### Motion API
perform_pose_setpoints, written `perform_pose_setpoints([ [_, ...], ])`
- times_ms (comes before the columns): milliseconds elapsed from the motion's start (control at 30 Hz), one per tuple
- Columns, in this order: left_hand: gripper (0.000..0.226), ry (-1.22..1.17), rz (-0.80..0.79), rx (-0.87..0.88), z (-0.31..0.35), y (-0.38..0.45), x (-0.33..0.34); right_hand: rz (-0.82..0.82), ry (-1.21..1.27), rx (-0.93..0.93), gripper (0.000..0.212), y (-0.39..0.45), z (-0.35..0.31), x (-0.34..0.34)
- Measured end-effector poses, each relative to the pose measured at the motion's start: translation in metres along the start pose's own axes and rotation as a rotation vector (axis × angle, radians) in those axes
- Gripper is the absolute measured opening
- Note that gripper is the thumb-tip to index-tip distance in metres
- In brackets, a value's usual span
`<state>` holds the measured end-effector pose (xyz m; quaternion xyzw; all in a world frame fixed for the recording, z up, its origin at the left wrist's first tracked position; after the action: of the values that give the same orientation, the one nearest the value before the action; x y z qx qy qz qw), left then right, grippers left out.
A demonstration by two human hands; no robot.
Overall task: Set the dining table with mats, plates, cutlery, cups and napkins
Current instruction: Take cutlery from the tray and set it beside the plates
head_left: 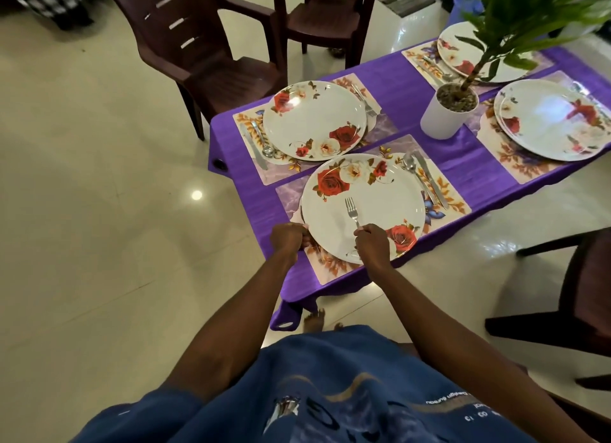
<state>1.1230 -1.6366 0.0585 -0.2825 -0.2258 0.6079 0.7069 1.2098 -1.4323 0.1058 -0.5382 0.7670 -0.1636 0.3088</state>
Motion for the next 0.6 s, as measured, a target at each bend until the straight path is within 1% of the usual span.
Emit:
perform_pose_setpoints([
  [100,0.012,0.016,0.061,-0.003,0.001,0.0,0.0,-0.004,-0.006,-0.003,0.02,0.002,-0.003,0.002],
  [167,0.009,0.03,0.123,0.005,0.0,0.0,-0.003,-0.005,-0.001,0.002,0.019,0.003,-0.001,0.0],
  [233,0.009,0.066,0.144,0.024,0.002,0.002,-0.006,0.0,-0.001,0.009,0.018,0.003,0.001,-0.003],
  [467,0.023,0.083,0.089,0.079,0.026,0.019,-0.015,-0.002,-0.015,0.008,0.019,0.0,0.002,-0.01],
  [600,0.014,0.208,0.065,0.093,0.027,0.023,-0.017,0.002,-0.039,-0.004,0.019,0.001,-0.001,-0.009],
])
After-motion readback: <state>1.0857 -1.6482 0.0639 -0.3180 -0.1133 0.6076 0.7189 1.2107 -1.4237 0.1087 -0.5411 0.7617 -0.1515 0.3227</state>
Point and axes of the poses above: each hand's wrist, its own y-axis towards the middle knuckle, its own x-axis out of the palm, z = x × y, the point moved 7 cm from there along y, towards the middle knuckle, and after that the axes turned 14 degrees about -z, right-handed, at the moved point
